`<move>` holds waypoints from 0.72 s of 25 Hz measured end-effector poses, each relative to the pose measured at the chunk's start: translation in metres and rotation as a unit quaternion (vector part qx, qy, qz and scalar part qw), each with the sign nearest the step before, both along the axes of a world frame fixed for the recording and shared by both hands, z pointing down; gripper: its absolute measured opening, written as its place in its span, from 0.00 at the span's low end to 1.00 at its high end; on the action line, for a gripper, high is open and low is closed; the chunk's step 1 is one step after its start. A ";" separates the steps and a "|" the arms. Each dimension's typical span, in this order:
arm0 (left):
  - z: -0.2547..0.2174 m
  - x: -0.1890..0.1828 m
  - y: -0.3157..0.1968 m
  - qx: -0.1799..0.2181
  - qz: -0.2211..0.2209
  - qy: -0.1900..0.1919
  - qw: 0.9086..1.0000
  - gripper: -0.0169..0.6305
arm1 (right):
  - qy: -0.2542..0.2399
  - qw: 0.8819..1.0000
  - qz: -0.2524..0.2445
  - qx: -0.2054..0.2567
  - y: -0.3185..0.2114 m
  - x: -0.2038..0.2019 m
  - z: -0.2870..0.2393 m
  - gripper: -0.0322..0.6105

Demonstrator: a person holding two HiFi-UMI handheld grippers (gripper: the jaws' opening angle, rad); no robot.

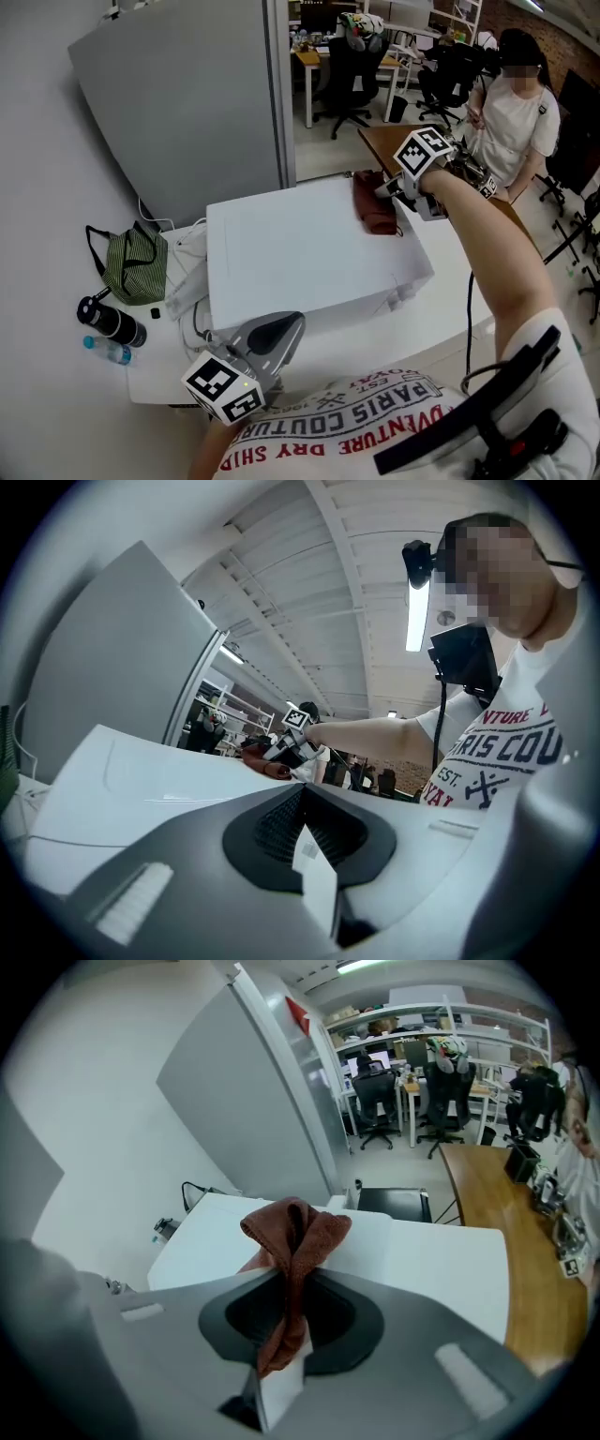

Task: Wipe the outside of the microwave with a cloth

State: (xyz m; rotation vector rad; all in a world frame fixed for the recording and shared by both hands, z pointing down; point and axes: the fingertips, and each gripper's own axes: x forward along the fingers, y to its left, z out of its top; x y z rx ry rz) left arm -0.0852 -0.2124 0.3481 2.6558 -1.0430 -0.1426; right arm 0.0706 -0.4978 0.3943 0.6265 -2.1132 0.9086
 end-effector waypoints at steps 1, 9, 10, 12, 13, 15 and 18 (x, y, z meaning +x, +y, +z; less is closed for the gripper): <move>0.000 0.008 -0.002 -0.001 0.006 -0.001 1.000 0.04 | 0.002 1.000 0.008 0.001 -0.001 0.013 0.000 0.12; 0.002 0.053 -0.008 -0.007 0.043 -0.009 0.999 0.04 | -0.036 0.998 0.056 0.003 -0.003 0.070 0.004 0.12; 0.002 0.057 -0.006 -0.008 0.045 -0.011 0.999 0.04 | -0.048 0.997 0.056 0.006 -0.001 0.071 0.002 0.12; 0.002 0.059 -0.004 -0.012 0.045 -0.011 0.999 0.04 | -0.083 0.995 0.051 0.016 0.005 0.069 -0.007 0.12; 0.002 0.058 -0.002 -0.014 0.043 -0.011 0.999 0.04 | -0.108 0.993 0.045 0.025 0.009 0.065 -0.014 0.12; 0.005 0.055 0.001 -0.021 0.040 -0.011 0.999 0.04 | -0.167 0.984 0.032 0.059 0.021 0.056 -0.033 0.12; 0.010 0.048 0.009 -0.028 0.037 -0.014 0.999 0.04 | -0.248 0.959 0.012 0.133 0.055 0.041 -0.066 0.12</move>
